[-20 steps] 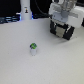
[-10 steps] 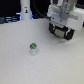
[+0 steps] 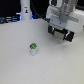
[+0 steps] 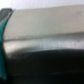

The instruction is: Open the kcup holder, insert the kcup into the holder, and close the kcup holder

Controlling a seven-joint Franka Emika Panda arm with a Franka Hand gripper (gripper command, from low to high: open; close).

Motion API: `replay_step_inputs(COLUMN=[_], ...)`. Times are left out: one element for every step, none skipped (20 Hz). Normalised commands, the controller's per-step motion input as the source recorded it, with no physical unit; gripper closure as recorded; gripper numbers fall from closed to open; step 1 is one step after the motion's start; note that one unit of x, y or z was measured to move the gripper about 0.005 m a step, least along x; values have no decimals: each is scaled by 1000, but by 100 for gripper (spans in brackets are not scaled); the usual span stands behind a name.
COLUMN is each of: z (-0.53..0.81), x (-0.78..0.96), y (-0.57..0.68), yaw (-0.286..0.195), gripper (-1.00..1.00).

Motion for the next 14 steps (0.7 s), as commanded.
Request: replay_step_inputs(z=[184,185,186,206,193,191,191,184,207,198,194,190,200,195], x=[895,886,883,879,874,869,863,815,801,822,827,823,729,800], y=[-390,-395,-398,-234,-399,-401,-405,-421,-435,-420,-416,-422,-405,-440], yaw=[-108,-105,-104,32,-101,-99,-99,-86,-99,-96,-94,-94,-103,-103], gripper=[100,100,100,100,100,100,100,100,100,100,100,100,100,100])
